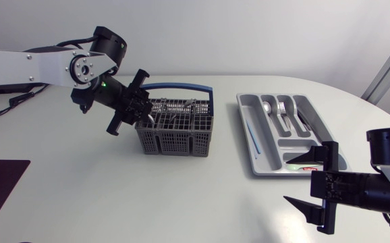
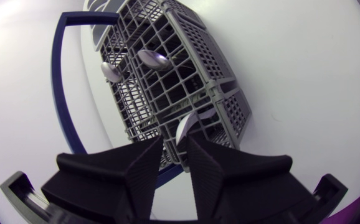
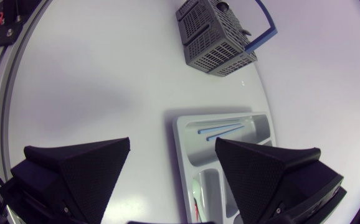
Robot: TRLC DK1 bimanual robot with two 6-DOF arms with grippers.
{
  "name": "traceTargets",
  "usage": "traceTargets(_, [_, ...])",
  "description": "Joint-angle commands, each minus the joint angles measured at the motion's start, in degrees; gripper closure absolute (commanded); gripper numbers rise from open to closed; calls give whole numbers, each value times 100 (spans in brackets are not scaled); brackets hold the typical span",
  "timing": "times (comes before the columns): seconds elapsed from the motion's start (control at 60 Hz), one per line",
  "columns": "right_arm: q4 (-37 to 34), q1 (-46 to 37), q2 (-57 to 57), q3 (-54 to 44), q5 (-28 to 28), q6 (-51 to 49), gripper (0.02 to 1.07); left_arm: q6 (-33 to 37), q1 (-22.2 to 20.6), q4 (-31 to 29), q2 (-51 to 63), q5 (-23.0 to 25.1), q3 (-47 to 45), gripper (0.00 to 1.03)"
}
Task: Unload the cutlery basket into the drawer organizer.
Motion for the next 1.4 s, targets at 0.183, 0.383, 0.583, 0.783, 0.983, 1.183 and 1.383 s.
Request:
traceTargets(0.183, [235, 105, 70, -286, 69, 239, 8, 232, -66, -37, 235, -31, 90, 94])
traceTargets(0.383, [340, 210, 70, -339, 139, 371, 8, 170, -101, -37, 226, -31, 46, 100])
traceTargets(0.583, [287, 289, -9, -365, 166, 406, 8, 100, -101, -37, 68, -31, 20, 100])
traceTargets(0.783, [252, 465, -150, -400, 254, 502, 8, -32, -119, -46, -301, -23, -77, 100])
traceTargets(0.983, [59, 711, -484, -418, 368, 617, 8, -85, -198, -108, -688, -31, -147, 100])
traceTargets(1.183, [-301, 852, -914, -409, 438, 696, 8, -129, -242, -354, -1022, -93, -138, 100])
traceTargets(1.383, [-671, 1186, -1398, -356, 649, 880, 8, -243, -312, -679, -1294, -181, -77, 100])
